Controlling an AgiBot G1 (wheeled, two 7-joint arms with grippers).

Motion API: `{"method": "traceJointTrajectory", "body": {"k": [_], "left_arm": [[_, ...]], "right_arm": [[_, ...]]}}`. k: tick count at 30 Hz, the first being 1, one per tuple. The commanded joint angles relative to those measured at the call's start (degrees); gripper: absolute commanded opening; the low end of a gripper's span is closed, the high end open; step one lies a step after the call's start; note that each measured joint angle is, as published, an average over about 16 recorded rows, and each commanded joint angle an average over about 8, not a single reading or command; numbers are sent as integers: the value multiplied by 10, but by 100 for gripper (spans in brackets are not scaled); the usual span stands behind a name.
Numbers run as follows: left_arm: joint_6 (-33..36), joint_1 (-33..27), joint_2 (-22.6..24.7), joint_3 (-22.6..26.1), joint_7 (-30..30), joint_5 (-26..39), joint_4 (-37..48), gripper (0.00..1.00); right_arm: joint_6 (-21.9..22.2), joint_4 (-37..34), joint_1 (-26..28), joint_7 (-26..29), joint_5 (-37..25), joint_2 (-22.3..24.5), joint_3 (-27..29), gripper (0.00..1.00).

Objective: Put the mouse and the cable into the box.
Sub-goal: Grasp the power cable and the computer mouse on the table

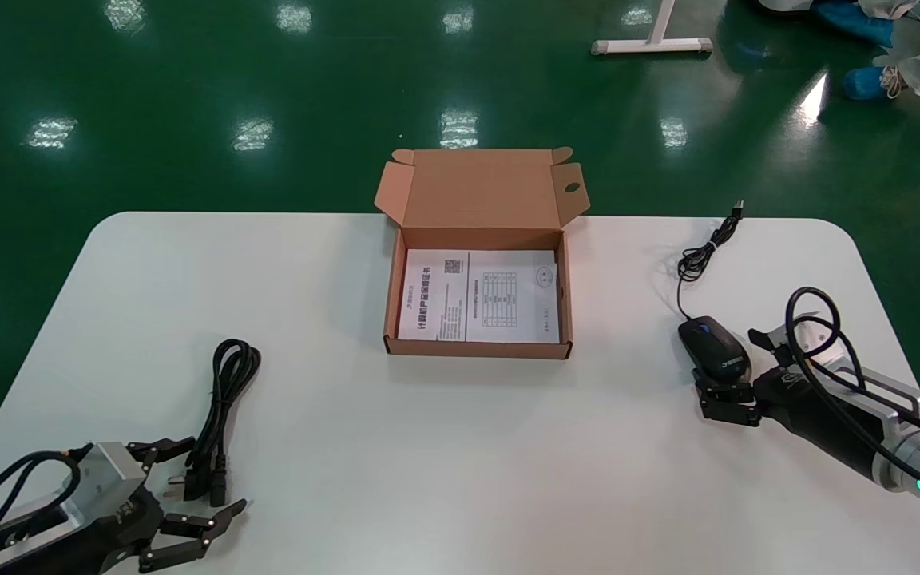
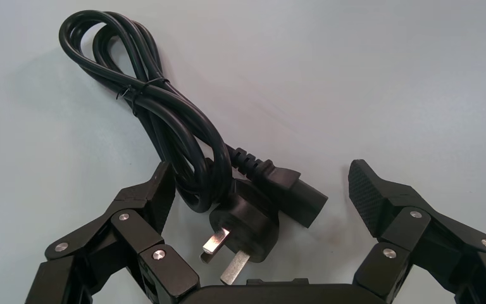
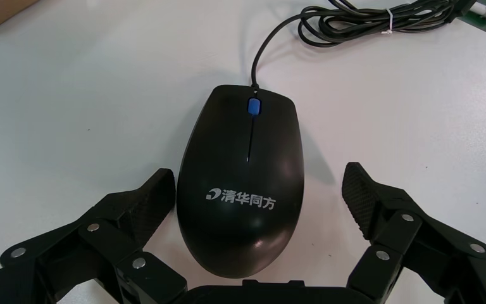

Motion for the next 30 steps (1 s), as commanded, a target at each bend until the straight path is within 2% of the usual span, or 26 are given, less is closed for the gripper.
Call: {"method": "traceJointTrajectory", "body": {"k": [1,22,30], "left_arm": [[0,0,0,0,1,0,0,0],[2,1,-2,-2,3,0,-2,0],[2,0,0,-2,1,-2,-1,0]], "right_arm": [[0,0,0,0,0,0,0,0],[1,1,0,-4,0,0,2,0],[6,19,2,-20,-5,2,5,0]]}}
